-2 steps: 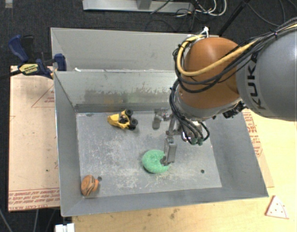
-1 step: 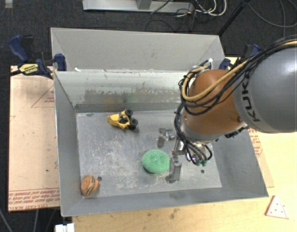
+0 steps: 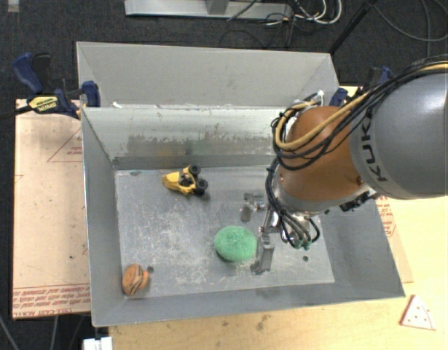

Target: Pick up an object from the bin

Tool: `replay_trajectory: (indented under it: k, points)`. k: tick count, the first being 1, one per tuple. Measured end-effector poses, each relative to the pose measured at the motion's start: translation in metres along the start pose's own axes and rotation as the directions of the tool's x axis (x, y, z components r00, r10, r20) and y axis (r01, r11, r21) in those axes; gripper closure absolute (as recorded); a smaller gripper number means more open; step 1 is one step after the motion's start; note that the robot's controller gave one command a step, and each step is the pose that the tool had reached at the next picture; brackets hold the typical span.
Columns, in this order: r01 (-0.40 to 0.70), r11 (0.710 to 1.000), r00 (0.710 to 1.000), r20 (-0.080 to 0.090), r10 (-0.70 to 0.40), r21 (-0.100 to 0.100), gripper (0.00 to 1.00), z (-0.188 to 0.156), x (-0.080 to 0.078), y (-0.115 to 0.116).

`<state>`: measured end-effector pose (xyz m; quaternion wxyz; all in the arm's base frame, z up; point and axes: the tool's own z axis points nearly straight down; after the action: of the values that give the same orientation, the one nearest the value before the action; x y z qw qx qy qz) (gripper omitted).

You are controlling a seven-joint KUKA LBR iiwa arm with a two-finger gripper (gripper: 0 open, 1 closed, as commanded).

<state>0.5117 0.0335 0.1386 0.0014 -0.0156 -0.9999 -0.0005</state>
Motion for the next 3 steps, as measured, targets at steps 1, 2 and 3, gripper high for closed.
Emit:
replay_trajectory:
  k: [1,2,3]
  points:
    - [0.046,0.999,0.999,0.004,-0.046,0.0,0.0,-0.006,0.0,0.012]
    - [-0.119,0.993,0.993,0.007,0.119,-0.002,0.0,0.069,0.011,0.014]
    - [0.013,1.0,1.0,0.01,-0.013,-0.001,1.0,0.066,0.005,0.014]
